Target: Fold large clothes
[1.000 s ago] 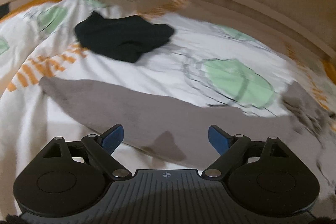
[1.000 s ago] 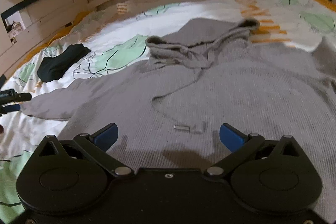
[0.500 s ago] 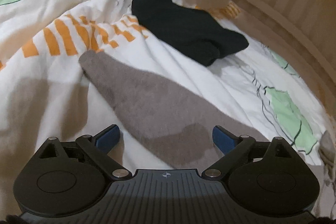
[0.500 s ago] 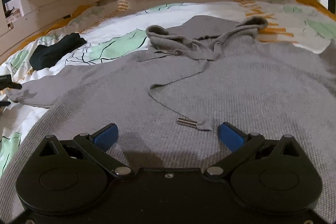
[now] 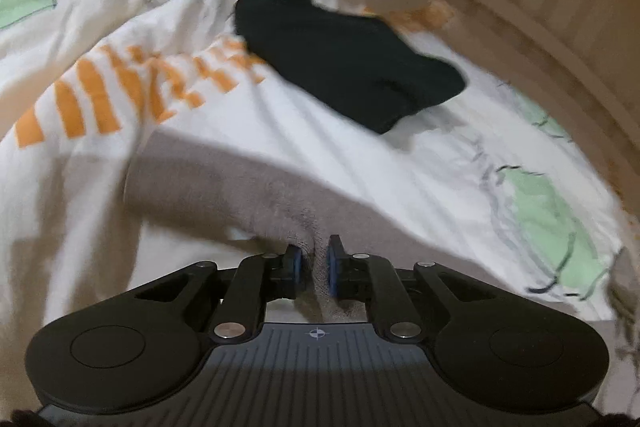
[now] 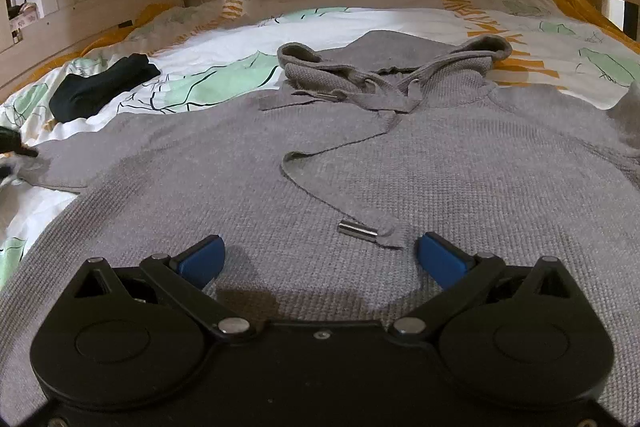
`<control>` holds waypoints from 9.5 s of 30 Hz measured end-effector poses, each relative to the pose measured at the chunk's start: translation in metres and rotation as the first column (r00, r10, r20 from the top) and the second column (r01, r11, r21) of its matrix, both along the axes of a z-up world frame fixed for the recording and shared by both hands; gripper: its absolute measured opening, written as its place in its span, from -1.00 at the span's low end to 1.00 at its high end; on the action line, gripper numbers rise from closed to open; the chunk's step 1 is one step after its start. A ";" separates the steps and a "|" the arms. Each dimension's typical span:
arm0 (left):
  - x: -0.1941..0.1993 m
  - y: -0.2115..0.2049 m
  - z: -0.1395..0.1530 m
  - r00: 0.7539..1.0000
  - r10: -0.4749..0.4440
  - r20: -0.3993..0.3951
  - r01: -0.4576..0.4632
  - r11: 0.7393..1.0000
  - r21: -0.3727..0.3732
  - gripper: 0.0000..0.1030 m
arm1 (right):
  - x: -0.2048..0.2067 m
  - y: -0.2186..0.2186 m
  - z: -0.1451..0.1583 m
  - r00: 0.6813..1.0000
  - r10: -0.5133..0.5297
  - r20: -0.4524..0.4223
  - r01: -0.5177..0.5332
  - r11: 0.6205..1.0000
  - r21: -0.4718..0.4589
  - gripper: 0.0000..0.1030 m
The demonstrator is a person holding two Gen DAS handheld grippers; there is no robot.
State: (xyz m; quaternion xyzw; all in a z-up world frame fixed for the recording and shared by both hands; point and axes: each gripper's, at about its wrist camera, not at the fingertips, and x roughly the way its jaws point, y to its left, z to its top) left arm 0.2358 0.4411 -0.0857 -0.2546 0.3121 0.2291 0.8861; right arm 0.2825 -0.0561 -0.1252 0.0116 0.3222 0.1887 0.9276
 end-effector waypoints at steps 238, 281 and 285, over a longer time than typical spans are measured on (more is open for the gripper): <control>-0.003 -0.232 0.003 0.961 -0.273 -0.052 0.276 0.958 0.072 0.92 | 0.036 -0.218 0.043 0.965 -0.226 -0.136 0.244 0.961 0.132 0.54; 0.075 -0.421 0.020 0.781 -0.624 -0.005 0.622 0.777 0.099 0.96 | 0.071 -0.488 0.029 0.727 -0.674 -0.127 0.685 0.704 0.186 0.59; 0.087 -0.461 0.010 0.732 -0.681 -0.016 0.680 0.729 0.084 0.96 | 0.077 -0.505 0.018 0.718 -0.682 -0.142 0.690 0.669 0.277 0.60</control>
